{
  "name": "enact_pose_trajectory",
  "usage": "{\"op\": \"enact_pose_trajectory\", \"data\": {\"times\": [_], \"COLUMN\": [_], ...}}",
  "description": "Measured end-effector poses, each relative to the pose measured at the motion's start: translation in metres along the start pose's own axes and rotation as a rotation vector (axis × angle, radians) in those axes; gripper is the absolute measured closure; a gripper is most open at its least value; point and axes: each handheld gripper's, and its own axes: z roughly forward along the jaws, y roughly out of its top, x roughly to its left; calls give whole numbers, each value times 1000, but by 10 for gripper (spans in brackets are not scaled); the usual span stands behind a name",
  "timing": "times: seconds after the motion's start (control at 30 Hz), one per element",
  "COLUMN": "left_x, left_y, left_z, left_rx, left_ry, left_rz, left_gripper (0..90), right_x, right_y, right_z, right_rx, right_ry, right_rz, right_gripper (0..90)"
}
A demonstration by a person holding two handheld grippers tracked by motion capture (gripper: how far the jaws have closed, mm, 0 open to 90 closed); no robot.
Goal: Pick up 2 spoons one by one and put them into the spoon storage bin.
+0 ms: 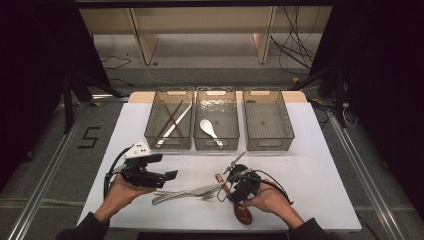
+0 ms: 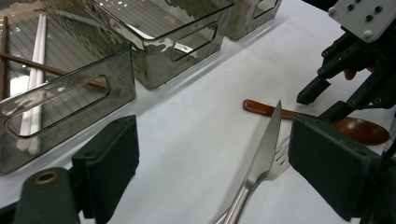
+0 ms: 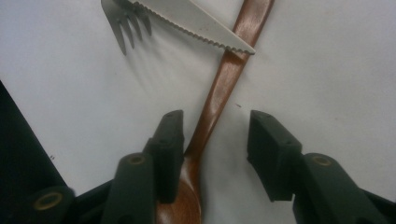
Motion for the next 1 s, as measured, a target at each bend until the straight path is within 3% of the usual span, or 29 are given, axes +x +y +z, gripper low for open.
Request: {"op": "enact_pose_trajectory", "data": {"times": [0.57, 1.0], "left_x": [-1, -1], "left_y": [0, 0], "left_z": [0, 0], "left_rx": [2, 4], "left_ry": [-1, 1], "left_rz": [0, 4], "left_gripper": [160, 160], "right_x": [-2, -12], "right_y": [1, -1], "right_z": [6, -2], "right_rx": [49, 38], "right_ry": [-20, -39], "right_rz": [-9, 11], "right_gripper": [811, 827]}}
